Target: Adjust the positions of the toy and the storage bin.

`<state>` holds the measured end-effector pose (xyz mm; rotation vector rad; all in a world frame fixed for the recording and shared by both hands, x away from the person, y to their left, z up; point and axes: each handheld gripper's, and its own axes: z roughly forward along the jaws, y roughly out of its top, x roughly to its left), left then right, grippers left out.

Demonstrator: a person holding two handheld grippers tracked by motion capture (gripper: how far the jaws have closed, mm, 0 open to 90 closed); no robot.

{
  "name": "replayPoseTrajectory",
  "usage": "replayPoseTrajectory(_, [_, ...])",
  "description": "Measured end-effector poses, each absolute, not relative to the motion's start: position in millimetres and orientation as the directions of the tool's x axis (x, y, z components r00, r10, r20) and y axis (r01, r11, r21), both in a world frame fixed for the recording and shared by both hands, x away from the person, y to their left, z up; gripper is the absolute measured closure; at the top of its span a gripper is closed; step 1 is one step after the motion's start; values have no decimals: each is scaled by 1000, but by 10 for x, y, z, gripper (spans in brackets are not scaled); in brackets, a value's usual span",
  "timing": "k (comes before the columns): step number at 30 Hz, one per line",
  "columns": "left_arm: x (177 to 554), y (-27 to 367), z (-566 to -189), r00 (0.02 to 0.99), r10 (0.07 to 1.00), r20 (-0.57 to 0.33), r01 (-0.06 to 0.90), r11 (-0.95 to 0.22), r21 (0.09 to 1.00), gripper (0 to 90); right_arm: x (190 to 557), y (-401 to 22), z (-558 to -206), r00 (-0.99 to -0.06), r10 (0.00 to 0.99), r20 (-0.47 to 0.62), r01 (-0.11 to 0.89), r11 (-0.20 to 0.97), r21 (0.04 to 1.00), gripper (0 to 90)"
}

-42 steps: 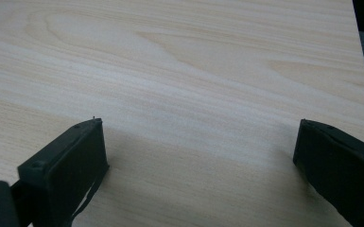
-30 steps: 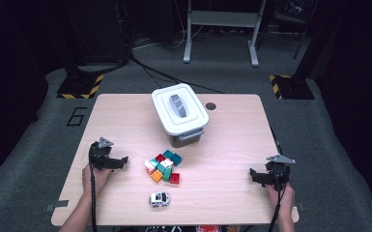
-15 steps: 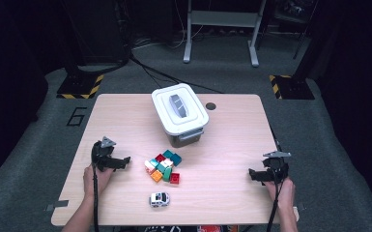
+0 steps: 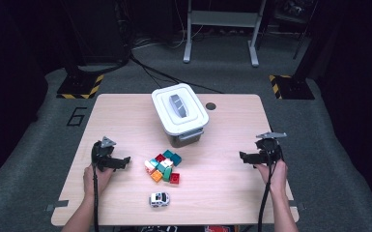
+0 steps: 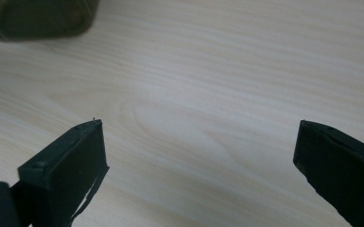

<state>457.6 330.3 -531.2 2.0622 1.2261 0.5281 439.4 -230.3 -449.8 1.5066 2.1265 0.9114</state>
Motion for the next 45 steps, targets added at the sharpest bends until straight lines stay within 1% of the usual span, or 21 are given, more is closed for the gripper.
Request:
replayPoseTrajectory(7, [4576,3307,-5303,480,877,2,614,-337,714,2,4587,-2097,-4198,-385,921,60,659,229,716,18])
replayPoseTrajectory(10, [4576,3307,-5303,480,877,1,614,-337,714,2,4631,-2048,-4136,-399,916,50,642,240,728,15])
replayPoseTrajectory(16, [4577,3307,-5303,480,877,1,614,-337,714,3,4753,-1859,-3953,-431,900,65,624,245,742,0])
replayPoseTrajectory(20, [4577,3307,-5303,480,877,1,614,-337,714,2,4831,-1707,-3838,-452,889,71,603,246,759,3])
replayPoseTrajectory(21, [4577,3307,-5303,480,877,1,614,-337,714,2,4887,-1622,-3798,-472,880,64,588,260,766,3])
replayPoseTrajectory(23, [4577,3307,-5303,480,877,1,614,-337,714,2,4914,-1573,-3780,-477,876,67,589,262,764,4])
replayPoseTrajectory(25, [4577,3307,-5303,480,877,1,614,-337,714,2,4962,-1465,-3753,-485,872,73,591,265,762,5])
replayPoseTrajectory(26, [4577,3307,-5303,480,877,1,614,-337,714,2,4990,-1416,-3746,-491,869,59,582,276,765,9])
replayPoseTrajectory(31, [4577,3306,-5304,479,878,1,614,-336,714,2,5124,-1122,-3734,-518,852,76,589,290,755,20])
replayPoseTrajectory(33, [4577,3307,-5303,480,877,1,614,-337,714,2,5193,-954,-3726,-542,838,58,575,320,753,50])
replayPoseTrajectory(34, [4577,3307,-5303,480,877,1,614,-337,714,2,5193,-954,-3726,-542,838,58,575,320,753,50])
replayPoseTrajectory(38, [4577,3307,-5303,480,878,1,614,-336,714,2,5271,-738,-3702,-557,828,62,566,323,758,140])
replayPoseTrajectory(39, [4577,3307,-5303,480,877,1,614,-336,714,2,5292,-686,-3697,-565,824,49,560,339,756,144])
replayPoseTrajectory(42, [4578,3307,-5303,479,878,1,614,-336,714,2,5362,-517,-3698,-577,816,27,547,362,754,233])
replayPoseTrajectory(43, [4578,3308,-5303,480,877,2,614,-337,714,2,5374,-477,-3700,-573,819,26,552,362,751,246])
replayPoseTrajectory(44, [4578,3308,-5303,479,878,1,614,-337,714,2,5393,-431,-3704,-581,814,12,543,377,750,272])
replayPoseTrajectory(45, [4578,3307,-5303,479,878,1,614,-336,714,2,5405,-383,-3711,-584,811,-24,525,400,751,305])
